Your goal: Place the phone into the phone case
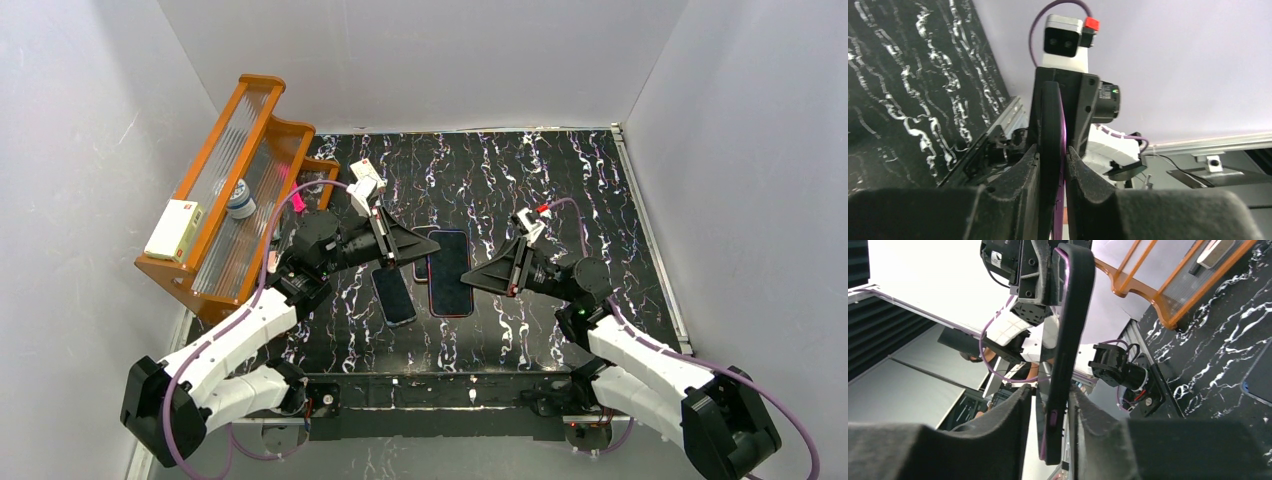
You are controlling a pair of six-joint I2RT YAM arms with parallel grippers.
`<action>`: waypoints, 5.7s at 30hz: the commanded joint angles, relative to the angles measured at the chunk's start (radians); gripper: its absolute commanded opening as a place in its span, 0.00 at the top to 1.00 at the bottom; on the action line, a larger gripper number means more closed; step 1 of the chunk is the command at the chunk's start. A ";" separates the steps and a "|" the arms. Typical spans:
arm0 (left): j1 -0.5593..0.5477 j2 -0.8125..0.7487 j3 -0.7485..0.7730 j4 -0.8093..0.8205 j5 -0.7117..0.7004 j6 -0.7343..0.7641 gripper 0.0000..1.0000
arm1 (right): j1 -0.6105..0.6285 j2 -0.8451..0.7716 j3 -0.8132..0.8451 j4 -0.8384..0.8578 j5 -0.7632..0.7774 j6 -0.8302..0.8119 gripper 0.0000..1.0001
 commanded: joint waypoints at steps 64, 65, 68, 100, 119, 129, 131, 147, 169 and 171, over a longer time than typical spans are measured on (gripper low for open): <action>-0.001 -0.022 0.003 -0.319 -0.013 0.158 1.00 | 0.002 0.178 0.204 -0.117 0.089 -0.058 0.60; 0.000 -0.022 0.000 -0.308 -0.009 0.151 1.00 | 0.004 0.186 0.202 -0.109 0.076 -0.056 0.69; -0.001 -0.039 -0.017 -0.236 0.001 0.112 0.85 | 0.003 0.191 0.182 -0.054 0.070 -0.028 0.90; -0.001 -0.089 -0.106 0.030 0.002 -0.097 0.49 | 0.007 0.099 0.100 0.016 0.287 0.111 0.99; -0.001 -0.086 -0.054 -0.209 -0.066 0.039 1.00 | 0.008 0.136 0.150 -0.105 0.224 0.069 0.65; -0.001 -0.098 -0.004 -0.295 -0.098 0.094 0.62 | 0.009 0.186 0.198 -0.122 0.082 -0.022 0.95; -0.001 -0.096 0.003 -0.301 -0.104 0.102 0.55 | 0.009 0.190 0.206 -0.118 0.039 -0.034 0.95; 0.002 -0.039 -0.039 -0.092 -0.104 0.039 1.00 | 0.009 0.170 0.254 -0.311 -0.160 -0.187 0.61; 0.011 -0.079 -0.064 -0.029 -0.211 0.095 1.00 | 0.010 0.160 0.148 -0.245 -0.184 -0.115 0.71; 0.011 -0.078 -0.019 -0.182 -0.244 0.191 1.00 | 0.009 0.141 0.140 -0.249 -0.150 -0.104 0.87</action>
